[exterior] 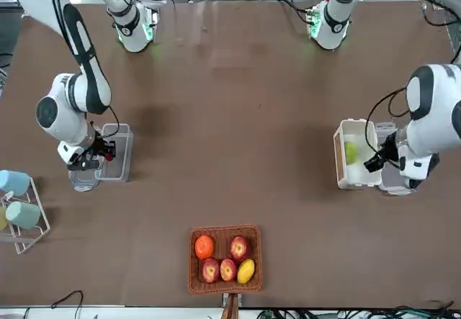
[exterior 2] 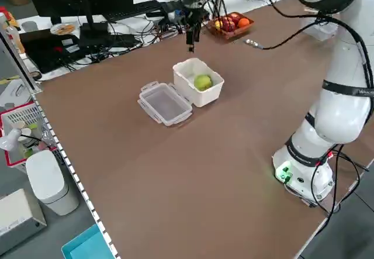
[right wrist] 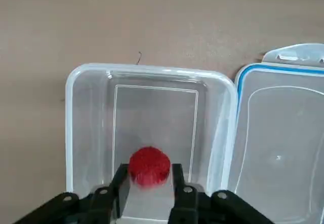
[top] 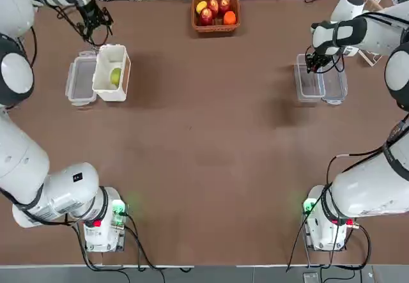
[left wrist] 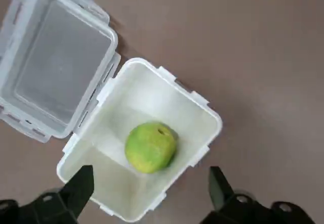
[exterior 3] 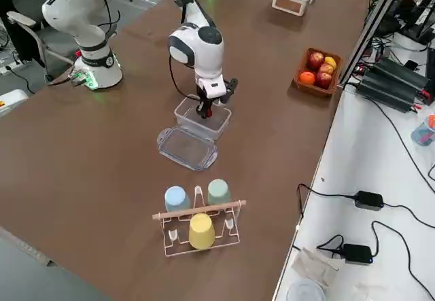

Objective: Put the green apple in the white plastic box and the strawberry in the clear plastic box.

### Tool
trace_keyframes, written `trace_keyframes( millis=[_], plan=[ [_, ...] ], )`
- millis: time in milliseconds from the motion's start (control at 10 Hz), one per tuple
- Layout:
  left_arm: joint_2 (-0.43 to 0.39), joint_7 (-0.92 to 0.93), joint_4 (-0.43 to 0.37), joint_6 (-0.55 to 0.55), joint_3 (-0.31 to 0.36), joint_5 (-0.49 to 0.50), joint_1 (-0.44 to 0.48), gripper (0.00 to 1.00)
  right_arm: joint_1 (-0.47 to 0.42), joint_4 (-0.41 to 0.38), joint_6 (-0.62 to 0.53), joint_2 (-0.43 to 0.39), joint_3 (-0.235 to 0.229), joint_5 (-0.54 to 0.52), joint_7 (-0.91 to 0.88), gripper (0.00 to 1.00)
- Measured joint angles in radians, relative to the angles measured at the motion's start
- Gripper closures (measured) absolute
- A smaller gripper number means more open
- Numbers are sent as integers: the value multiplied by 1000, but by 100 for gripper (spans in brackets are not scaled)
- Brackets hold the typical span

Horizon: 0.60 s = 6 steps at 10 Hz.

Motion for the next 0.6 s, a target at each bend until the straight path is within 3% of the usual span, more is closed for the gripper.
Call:
trace_keyframes(
  millis=[200, 600],
  plan=[
    [-97, 90, 12, -57, -5, 0, -1, 0, 0, 0, 0, 0, 0, 0, 0, 28],
    [-194, 292, 45, -147, -8, -15, -2, 0, 2, 21, -45, -1, 2, 0, 6, 22]
  ],
)
